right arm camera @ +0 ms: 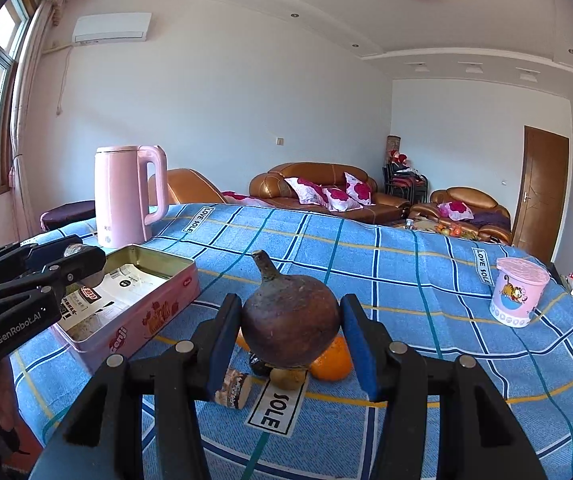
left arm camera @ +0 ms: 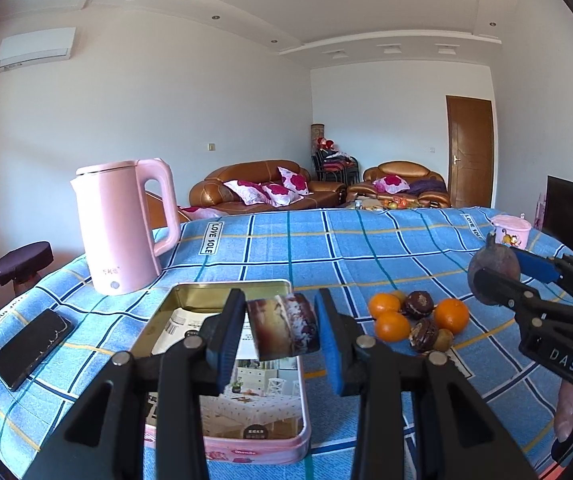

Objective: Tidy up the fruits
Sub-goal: 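Lift and carry both held items toward the open pink tin box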

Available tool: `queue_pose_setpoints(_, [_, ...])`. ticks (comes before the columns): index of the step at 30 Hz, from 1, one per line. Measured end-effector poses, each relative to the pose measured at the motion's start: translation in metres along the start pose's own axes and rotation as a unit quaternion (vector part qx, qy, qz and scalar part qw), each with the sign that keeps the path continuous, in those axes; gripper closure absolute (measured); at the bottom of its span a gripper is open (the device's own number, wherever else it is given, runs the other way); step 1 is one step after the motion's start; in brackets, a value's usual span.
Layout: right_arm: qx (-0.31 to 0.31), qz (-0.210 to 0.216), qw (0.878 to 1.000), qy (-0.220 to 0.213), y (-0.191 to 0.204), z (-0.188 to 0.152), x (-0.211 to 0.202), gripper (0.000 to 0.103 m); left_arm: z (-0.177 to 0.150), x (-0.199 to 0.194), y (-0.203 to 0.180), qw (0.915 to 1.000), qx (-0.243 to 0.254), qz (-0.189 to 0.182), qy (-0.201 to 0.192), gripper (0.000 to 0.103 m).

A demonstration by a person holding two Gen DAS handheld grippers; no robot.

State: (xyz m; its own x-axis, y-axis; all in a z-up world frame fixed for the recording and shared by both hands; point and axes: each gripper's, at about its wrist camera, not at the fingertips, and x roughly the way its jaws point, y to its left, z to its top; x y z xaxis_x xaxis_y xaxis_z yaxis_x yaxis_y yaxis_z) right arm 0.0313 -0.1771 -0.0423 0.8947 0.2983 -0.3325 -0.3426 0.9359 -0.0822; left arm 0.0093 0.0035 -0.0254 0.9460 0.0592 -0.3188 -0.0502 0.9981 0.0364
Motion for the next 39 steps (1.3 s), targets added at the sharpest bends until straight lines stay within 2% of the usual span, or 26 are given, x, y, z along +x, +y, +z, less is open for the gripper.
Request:
queue_pose_setpoints(21, [-0.044,0.050,0.998,0.002,0.053,0.029,0.026,0.050,-0.002,0.022,0.045,0.9990,-0.022,0.029,0.024,0.065])
queue_pose_setpoints(39, [-0.044,0.103,0.993,0.027,0.093,0.040,0.060,0.050,-0.005,0.051,0.072,0.9973,-0.035,0.024,0.060,0.065])
